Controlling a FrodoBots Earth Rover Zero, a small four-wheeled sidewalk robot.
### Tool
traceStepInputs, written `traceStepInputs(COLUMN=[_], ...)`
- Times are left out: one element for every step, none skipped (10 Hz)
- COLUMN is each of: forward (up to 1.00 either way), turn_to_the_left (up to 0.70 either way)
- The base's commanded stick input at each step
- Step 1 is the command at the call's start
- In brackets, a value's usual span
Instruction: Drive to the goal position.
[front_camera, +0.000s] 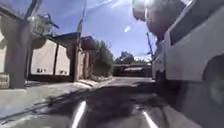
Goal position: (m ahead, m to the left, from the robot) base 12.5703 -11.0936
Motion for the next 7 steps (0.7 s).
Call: traceStepInputs(forward=[1.0, 1.0, 1.0, 1.0, 1.0, 1.0, 1.0], turn_to_the_left=[-0.4, -0.4, -0.4, -0.4, -0.4, -0.35, -0.07])
